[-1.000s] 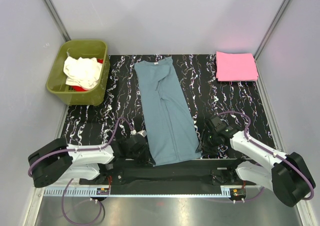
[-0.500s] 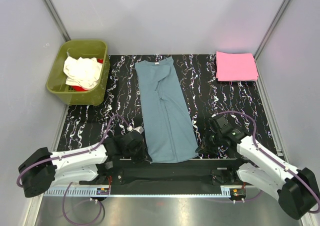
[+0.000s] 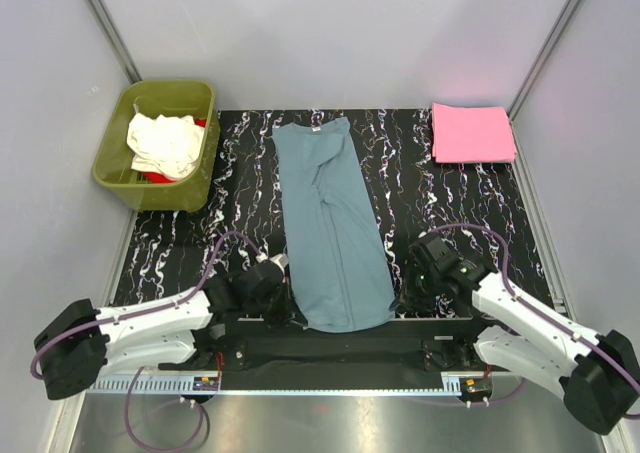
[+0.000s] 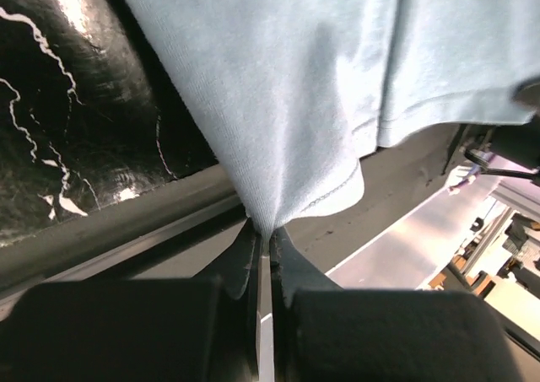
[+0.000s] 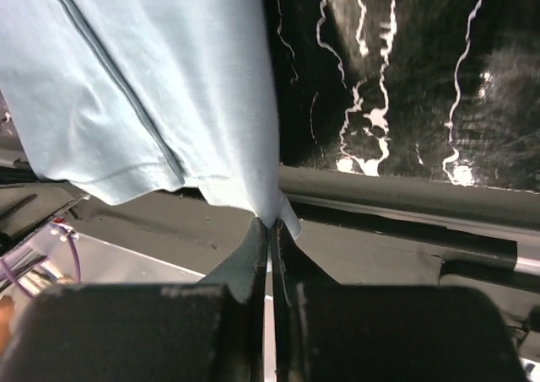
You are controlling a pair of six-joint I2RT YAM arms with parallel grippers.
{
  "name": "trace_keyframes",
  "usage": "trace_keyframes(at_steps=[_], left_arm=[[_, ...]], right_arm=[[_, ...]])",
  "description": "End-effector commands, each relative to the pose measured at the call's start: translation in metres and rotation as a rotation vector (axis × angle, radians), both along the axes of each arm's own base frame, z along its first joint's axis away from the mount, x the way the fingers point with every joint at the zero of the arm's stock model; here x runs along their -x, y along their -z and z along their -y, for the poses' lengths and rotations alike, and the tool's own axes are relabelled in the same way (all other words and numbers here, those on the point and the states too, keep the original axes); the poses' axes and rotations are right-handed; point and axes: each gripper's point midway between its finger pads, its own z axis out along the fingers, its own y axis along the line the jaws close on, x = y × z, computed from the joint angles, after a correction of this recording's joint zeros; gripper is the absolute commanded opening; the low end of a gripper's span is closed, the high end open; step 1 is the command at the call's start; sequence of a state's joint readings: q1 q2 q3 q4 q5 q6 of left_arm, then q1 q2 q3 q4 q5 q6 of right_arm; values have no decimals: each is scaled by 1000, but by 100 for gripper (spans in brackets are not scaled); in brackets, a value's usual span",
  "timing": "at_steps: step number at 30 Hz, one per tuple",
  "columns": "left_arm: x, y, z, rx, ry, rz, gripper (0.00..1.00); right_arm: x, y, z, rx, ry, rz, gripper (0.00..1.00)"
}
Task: Fold and stack the t-shirts
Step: Fold the tshirt
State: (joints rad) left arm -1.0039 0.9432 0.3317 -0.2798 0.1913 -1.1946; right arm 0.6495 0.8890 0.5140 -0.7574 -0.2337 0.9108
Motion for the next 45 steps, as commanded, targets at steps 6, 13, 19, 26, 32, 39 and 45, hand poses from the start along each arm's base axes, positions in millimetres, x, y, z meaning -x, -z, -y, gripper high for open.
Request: trace_keyframes(at_steps=[6,13,19,26,32,39,45], left_arm=[[-33,-10,8,24,31,2,0],[-83,-27,-10,-8,-53,50,0],[-141,-50,-21,8,-112,100,0],[-212,-63,-26,-51,-118,104,0],[-273,-70,-49,-100,-193,126,0],[-311,-60,-57,-67,-244,93,0],[-332,-55,-57,-50,-228,89,0]], right_arm=[[-48,-22,-17,64,-47,113,0],[-96,-40,-29,91,-98,197,0],[-150,-63,-34,86,-118,260,0],[-223,-77,-45,87,-163,351,0],[-275,-75,-63,33,-214,363,0],[-319,-61,-76,-15,-245,366,0],[-340,-53,-78,-28,-258,363,0]])
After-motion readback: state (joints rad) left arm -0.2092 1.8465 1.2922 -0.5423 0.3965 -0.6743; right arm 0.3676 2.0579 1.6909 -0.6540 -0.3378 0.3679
